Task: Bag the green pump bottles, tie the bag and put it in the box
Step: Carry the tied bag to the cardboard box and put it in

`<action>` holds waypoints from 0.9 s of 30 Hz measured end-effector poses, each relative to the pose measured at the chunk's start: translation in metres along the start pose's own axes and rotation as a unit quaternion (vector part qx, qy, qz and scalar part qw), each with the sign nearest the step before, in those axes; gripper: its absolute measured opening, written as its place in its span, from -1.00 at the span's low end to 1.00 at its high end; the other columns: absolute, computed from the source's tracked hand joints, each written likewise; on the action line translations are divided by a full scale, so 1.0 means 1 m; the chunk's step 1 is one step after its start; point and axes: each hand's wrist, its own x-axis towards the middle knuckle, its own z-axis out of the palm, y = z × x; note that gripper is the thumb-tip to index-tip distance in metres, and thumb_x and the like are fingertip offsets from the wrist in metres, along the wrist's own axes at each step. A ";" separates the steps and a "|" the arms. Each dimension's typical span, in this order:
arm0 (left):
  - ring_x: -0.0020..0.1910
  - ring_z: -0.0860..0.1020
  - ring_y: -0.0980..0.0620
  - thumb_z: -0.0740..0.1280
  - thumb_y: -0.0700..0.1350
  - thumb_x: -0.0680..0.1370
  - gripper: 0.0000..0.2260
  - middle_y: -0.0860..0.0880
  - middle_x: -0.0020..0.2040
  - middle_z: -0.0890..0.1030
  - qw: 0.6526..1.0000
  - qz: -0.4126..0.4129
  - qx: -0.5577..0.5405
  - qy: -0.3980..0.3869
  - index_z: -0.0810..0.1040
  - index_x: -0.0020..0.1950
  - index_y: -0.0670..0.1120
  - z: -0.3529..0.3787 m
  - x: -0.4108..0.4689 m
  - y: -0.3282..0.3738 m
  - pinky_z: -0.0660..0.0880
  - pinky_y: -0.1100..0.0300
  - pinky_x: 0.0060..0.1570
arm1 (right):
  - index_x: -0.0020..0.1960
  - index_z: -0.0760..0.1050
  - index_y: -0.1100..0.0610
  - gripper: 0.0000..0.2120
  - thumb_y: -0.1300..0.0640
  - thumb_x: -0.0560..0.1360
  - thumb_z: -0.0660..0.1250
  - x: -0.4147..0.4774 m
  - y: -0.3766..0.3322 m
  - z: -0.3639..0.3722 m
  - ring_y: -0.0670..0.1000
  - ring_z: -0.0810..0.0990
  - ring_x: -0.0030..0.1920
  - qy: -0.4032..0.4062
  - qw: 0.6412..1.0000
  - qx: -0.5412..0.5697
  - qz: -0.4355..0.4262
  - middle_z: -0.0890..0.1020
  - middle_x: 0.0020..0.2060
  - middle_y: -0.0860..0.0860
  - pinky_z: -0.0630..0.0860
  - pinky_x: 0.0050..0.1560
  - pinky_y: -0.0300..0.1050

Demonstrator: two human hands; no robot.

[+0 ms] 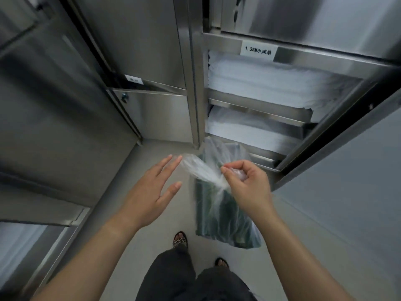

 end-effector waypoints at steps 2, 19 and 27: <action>0.46 0.02 0.29 -0.10 0.33 0.49 -0.50 0.22 0.50 0.06 0.999 -0.035 0.001 0.034 -0.05 0.43 0.35 -0.003 -0.027 0.003 0.02 0.28 0.39 | -0.20 0.58 0.02 -0.93 0.15 0.44 0.43 -0.005 -0.007 0.005 -0.23 0.50 -0.43 -0.033 0.999 0.007 -0.009 0.62 -0.35 -0.13 0.44 -0.41 -0.42; 0.48 0.08 0.18 -0.10 0.34 0.48 -0.49 0.14 0.52 0.10 0.894 -0.374 -0.004 0.249 -0.05 0.43 0.35 0.001 -0.288 0.011 0.09 0.25 0.38 | -0.15 0.57 0.18 -0.95 0.19 0.46 0.39 -0.125 -0.046 0.137 -0.18 0.36 -0.58 -0.389 0.914 -0.085 -0.081 0.56 -0.43 0.01 0.31 -0.55 -0.41; 0.47 0.16 0.09 -0.11 0.33 0.49 -0.46 0.08 0.52 0.15 0.818 -0.492 0.027 0.297 -0.03 0.47 0.27 -0.008 -0.467 -0.005 0.13 0.20 0.38 | -0.19 0.57 0.11 -0.95 0.16 0.45 0.40 -0.262 -0.054 0.249 -0.20 0.45 -0.52 -0.506 0.841 -0.104 -0.158 0.66 -0.31 -0.04 0.37 -0.48 -0.39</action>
